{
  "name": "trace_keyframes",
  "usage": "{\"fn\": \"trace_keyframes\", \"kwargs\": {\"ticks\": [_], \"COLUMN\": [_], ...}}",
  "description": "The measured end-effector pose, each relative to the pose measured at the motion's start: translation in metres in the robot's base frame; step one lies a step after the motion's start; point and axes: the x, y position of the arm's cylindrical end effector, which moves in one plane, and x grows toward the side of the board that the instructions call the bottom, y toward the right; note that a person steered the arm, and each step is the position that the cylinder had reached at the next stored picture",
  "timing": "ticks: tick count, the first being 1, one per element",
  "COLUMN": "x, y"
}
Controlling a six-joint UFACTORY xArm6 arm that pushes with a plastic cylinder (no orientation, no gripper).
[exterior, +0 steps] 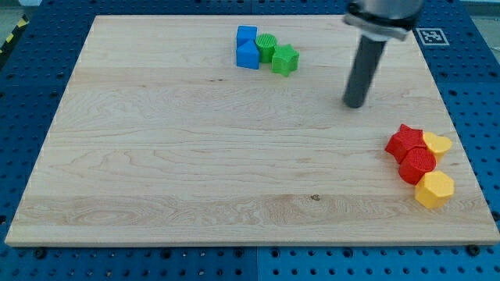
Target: Point your arm towards red circle
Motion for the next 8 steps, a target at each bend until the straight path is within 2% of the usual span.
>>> {"fn": "trace_keyframes", "kwargs": {"ticks": [1, 2, 3, 4, 8], "x": [0.001, 0.025, 0.078, 0.124, 0.126], "y": [0.092, 0.161, 0.163, 0.126, 0.098]}}
